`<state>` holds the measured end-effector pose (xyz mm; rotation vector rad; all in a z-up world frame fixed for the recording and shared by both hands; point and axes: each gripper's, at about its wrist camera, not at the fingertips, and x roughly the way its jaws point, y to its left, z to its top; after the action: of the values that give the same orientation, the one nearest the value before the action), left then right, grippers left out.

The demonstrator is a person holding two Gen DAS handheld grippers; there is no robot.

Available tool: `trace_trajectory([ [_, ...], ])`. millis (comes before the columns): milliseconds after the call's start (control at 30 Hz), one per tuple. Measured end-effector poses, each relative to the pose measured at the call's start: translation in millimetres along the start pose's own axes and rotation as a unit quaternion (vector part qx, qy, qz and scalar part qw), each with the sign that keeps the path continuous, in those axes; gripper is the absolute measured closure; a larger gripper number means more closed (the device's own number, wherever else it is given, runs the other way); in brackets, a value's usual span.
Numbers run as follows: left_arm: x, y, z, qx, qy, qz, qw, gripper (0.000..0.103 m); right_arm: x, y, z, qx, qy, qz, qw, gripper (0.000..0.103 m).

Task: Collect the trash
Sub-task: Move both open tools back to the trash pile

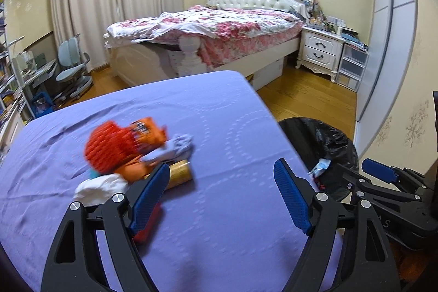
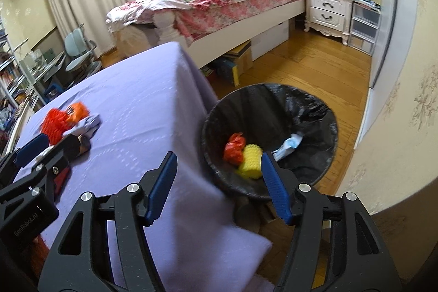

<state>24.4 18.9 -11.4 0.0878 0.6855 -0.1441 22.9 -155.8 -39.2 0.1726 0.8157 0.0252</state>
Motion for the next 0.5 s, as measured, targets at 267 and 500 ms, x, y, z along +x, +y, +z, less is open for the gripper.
trace_trajectory([
  [267, -19.2, 57.1, -25.9, -0.033, 0.005, 0.054, 0.998, 0.025, 0.8, 69.9, -19.9, -0.059, 0.02, 0.038, 0.997, 0.041],
  [500, -29.4, 111.1, -49.2, -0.074, 0.016, 0.099, 0.9922, 0.023, 3.4, 126.4, -29.8, -0.098, 0.031, 0.068, 0.992, 0.041],
])
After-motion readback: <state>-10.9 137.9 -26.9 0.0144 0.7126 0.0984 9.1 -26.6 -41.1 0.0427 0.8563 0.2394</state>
